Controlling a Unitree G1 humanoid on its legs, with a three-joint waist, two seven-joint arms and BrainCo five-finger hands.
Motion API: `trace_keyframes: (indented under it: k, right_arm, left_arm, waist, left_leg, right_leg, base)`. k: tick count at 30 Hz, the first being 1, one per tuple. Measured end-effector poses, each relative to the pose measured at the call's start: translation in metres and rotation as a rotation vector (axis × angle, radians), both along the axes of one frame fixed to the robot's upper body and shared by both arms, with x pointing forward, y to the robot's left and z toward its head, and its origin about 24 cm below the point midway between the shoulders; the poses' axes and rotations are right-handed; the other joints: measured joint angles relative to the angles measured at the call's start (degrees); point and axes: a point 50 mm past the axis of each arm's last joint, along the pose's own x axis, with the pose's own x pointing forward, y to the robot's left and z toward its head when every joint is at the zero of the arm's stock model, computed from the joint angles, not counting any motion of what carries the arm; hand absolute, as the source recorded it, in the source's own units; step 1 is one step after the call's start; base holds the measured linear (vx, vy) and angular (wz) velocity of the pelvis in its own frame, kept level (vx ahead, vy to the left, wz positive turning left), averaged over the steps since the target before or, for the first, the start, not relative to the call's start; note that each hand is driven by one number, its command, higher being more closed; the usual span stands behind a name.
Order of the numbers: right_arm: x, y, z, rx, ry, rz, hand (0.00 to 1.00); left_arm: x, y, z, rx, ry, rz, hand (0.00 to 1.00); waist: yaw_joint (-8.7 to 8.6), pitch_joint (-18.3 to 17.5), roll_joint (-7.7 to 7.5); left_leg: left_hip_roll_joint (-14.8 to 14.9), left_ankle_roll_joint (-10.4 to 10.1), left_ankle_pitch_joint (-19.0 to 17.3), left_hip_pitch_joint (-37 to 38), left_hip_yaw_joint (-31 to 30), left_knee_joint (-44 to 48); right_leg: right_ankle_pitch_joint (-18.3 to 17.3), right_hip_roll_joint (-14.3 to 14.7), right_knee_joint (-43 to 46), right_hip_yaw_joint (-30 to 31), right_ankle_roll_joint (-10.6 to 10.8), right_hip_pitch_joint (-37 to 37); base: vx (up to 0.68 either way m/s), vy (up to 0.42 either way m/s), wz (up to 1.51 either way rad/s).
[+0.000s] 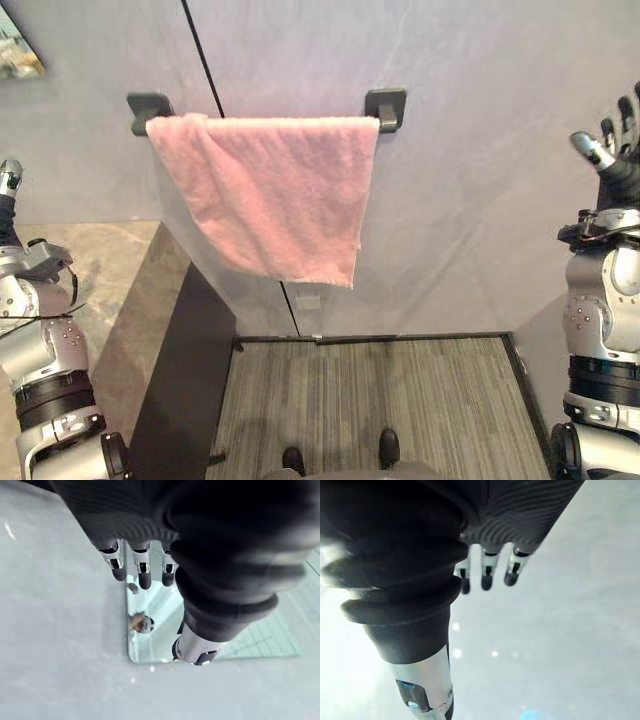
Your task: Organize washtable
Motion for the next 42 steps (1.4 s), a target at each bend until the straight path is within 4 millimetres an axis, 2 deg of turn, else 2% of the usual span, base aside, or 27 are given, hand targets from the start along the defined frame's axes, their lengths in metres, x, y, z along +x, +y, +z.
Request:
trace_keyframes:
  k: [1, 4, 7, 8, 9, 16, 17, 22, 25, 28, 30, 32, 37, 42]
  right_arm:
    - [-0.003, 0.01, 0.001, -0.024, -0.025, 0.065, 0.0]
    - [0.001, 0.038, -0.003, -0.076, -0.012, 0.232, 0.0]
    - [0.008, 0.078, -0.016, -0.173, 0.063, 0.518, 0.0]
    - [0.009, 0.084, -0.019, -0.192, 0.083, 0.568, 0.0]
    - [0.009, 0.098, -0.027, -0.219, 0.117, 0.69, 0.0]
    - [0.013, 0.114, -0.034, -0.277, 0.198, 0.859, 0.0]
    - [0.017, 0.123, -0.043, -0.321, 0.262, 0.919, 0.0]
    - [0.018, 0.122, -0.045, -0.34, 0.285, 0.917, 0.0]
    - [0.025, 0.14, -0.047, -0.402, 0.315, 0.972, 0.0]
    - [0.034, 0.166, -0.055, -0.459, 0.381, 1.042, 0.0]
    - [0.034, 0.173, -0.061, -0.449, 0.397, 1.067, 0.0]
    - [0.035, 0.18, -0.063, -0.47, 0.411, 1.084, 0.0]
    - [0.04, 0.2, -0.052, -0.526, 0.383, 1.119, 0.0]
    - [0.042, 0.214, -0.042, -0.575, 0.35, 1.117, 0.0]
  left_arm:
    - [0.005, -0.019, 0.008, 0.073, -0.011, -0.094, 0.0]
    - [0.011, -0.055, 0.018, 0.225, 0.002, -0.279, 0.0]
    - [0.015, -0.107, 0.027, 0.404, 0.009, -0.628, 0.0]
    - [0.015, -0.112, 0.026, 0.414, 0.013, -0.677, 0.0]
    - [0.016, -0.118, 0.023, 0.398, 0.017, -0.768, 0.0]
    - [0.024, -0.119, 0.007, 0.313, 0.086, -0.882, 0.0]
    - [0.031, -0.117, -0.012, 0.24, 0.171, -0.929, 0.0]
    - [0.032, -0.118, -0.015, 0.212, 0.184, -0.962, 0.0]
    - [0.037, -0.12, -0.024, 0.188, 0.23, -0.993, 0.0]
    - [0.047, -0.132, -0.047, 0.178, 0.378, -1.066, 0.0]
    - [0.047, -0.135, -0.054, 0.165, 0.413, -1.08, 0.0]
    - [0.049, -0.139, -0.054, 0.173, 0.42, -1.095, 0.0]
    - [0.054, -0.145, -0.044, 0.204, 0.414, -1.121, 0.0]
    - [0.055, -0.149, -0.045, 0.171, 0.413, -1.134, 0.0]
  waist:
    - [0.03, -0.5, 0.33]
    - [-0.15, -1.1, 0.63]
    - [-0.82, -1.7, 0.54]
    - [-0.98, -1.9, 0.54]
    - [-1.19, -2.1, 0.48]
    - [-0.46, -2.8, -0.27]
    - [0.09, -2.9, -0.44]
    - [0.16, -2.9, -0.45]
    - [0.07, -2.8, -0.62]
    - [0.47, -1.9, -1.18]
    - [0.99, -1.0, -1.71]
    - [1.61, -0.1, -2.13]
    - [1.64, 1.9, -2.14]
    - [1.63, 3.7, -2.1]
  left_leg:
    - [0.0, -0.3, -0.1, 0.0, -0.1, 0.0]
    - [0.1, -0.4, -0.1, 0.0, -0.2, 0.0]
    - [0.1, -0.4, 0.2, -0.1, -0.5, 0.0]
    - [0.1, -0.4, 0.3, -0.1, -0.7, 0.0]
    - [0.1, -0.3, 0.3, 0.1, -0.9, 0.0]
    - [0.1, -0.3, 0.4, 0.6, -1.5, 0.0]
    - [-0.1, -0.2, 0.4, 0.2, -1.7, -0.1]
    - [-0.3, 0.0, 0.7, -0.2, -2.1, -0.1]
    - [-0.4, 0.1, 1.4, -3.0, -2.2, -0.1]
    - [-0.3, -0.1, 2.4, -6.5, -2.4, -0.1]
    - [-0.1, -0.1, 2.4, -6.5, -2.5, -0.1]
    - [-0.1, -0.1, 2.5, -7.0, -2.5, -0.1]
    - [-0.1, 0.1, 3.1, -9.1, -3.2, -0.1]
    - [-0.1, 0.0, 3.2, -9.9, -3.4, 0.1]
  right_leg:
    - [-0.2, 0.0, -0.1, -0.1, -0.2, 0.0]
    - [-0.2, 0.0, -0.2, -0.2, -0.2, 0.1]
    - [0.0, 0.0, 0.0, -0.6, 0.1, 0.2]
    - [0.0, 0.0, 0.0, -0.7, 0.2, 0.2]
    - [0.2, 0.0, 0.0, -1.1, 0.0, 0.5]
    - [0.2, 0.0, 0.1, -1.5, 0.0, 1.3]
    - [0.1, -0.1, 0.0, -1.6, 0.1, 1.1]
    - [0.0, -0.4, 0.0, -1.6, 0.2, 0.8]
    - [0.5, -0.6, 0.1, -1.6, 0.4, -1.9]
    - [1.8, -0.6, 0.1, -1.6, -0.2, -5.3]
    - [2.0, -0.6, 0.1, -1.6, -0.4, -5.3]
    - [2.1, -0.6, 0.1, -1.6, -0.6, -5.8]
    - [2.3, -0.6, 0.1, -2.3, -0.7, -7.5]
    - [2.4, -0.3, 0.1, -2.7, -0.9, -8.1]
  base:
    - [-0.05, -0.008, 0.02]
    - [-0.03, -0.007, 0.01]
    - [0.0, -0.006, 0.03]
    - [0.03, -0.009, 0.09]
    - [0.03, -0.006, 0.09]
    - [0.0, 0.0, 0.05]
    - [-0.05, 0.01, 0.07]
    - [-0.02, 0.002, 0.03]
    - [-0.04, -0.001, 0.01]
    - [-0.04, -0.002, 0.02]
    - [0.0, 0.0, 0.0]
    - [0.0, 0.0, 0.0]
    - [0.0, 0.011, 0.07]
    - [0.03, 0.007, 0.02]
